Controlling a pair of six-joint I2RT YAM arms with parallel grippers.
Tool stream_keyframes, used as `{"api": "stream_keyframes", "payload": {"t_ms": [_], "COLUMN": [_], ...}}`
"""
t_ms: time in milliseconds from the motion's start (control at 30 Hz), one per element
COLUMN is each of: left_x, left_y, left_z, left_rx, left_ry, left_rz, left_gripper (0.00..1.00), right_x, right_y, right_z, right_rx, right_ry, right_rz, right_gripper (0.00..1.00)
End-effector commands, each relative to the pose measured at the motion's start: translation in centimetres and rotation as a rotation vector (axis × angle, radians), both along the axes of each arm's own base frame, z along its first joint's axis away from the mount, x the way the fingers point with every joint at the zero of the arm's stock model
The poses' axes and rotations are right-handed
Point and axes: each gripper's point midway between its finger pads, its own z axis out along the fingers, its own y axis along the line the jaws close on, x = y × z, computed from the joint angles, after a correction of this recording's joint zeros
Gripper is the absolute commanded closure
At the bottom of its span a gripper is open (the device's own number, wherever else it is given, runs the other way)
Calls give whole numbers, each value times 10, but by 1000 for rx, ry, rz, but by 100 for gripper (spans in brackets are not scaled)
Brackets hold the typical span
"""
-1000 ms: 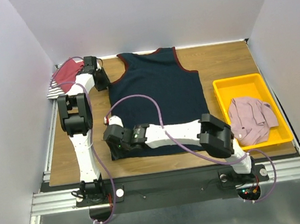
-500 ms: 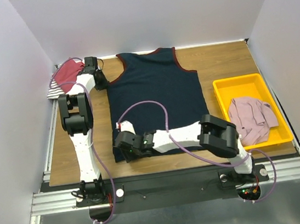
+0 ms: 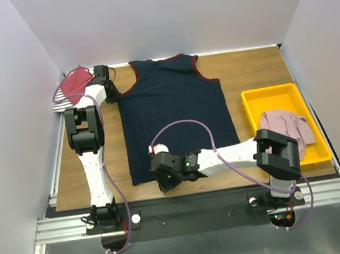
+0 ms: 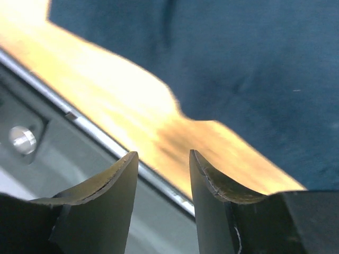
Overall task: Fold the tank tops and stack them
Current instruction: Flatten the tank top out, then fold the tank top
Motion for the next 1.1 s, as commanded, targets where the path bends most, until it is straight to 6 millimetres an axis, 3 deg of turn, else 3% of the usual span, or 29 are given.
{"api": "stream_keyframes", "payload": {"t_ms": [0, 133, 200, 233, 267, 300, 333, 367, 400, 433, 467, 533, 667, 900, 1067], "left_x": [9, 12, 14, 14, 14, 15, 14, 13, 12, 11, 9, 6, 2, -1, -6], "left_y": [13, 8, 8, 9, 11, 10, 10, 10, 26, 28, 31, 37, 43, 37, 33], "left_z": [49, 71, 79, 84, 90, 96, 98, 106, 107, 108, 113, 115, 123, 125, 122], "left_rx": [19, -9, -18, -22, -28, -31, -33, -33, -31, -36, -37, -44, -66, -111, -131], "left_ry": [-93, -150, -171, -179, -188, -200, -200, -214, -214, -215, -221, -220, -238, -255, -256], "left_rz": [35, 0, -8, -8, -6, -7, -10, -8, 22, 23, 29, 43, 48, 33, 24], "left_gripper": [85, 65, 62, 61, 60, 60, 60, 59, 59, 59, 59, 58, 58, 58, 58], "right_x": [-11, 6, 15, 19, 24, 26, 27, 27, 31, 31, 32, 33, 37, 43, 39], "right_y": [37, 55, 62, 68, 79, 87, 92, 98, 109, 114, 119, 130, 128, 129, 135], "right_z": [46, 82, 93, 90, 102, 89, 98, 81, 88, 85, 68, 65, 38, 24, 27], "right_rx": [140, 213, 233, 225, 253, 229, 250, 220, 238, 235, 201, 183, 93, 48, 35], "right_ry": [4, -64, -94, -102, -118, -113, -116, -107, -110, -109, -106, -107, -131, -164, -196], "right_rz": [76, 14, -13, -23, -28, -27, -26, -23, -23, -19, -21, -18, -36, -57, -57], "right_gripper": [50, 55, 60, 61, 63, 67, 69, 69, 69, 69, 69, 68, 63, 57, 57]}}
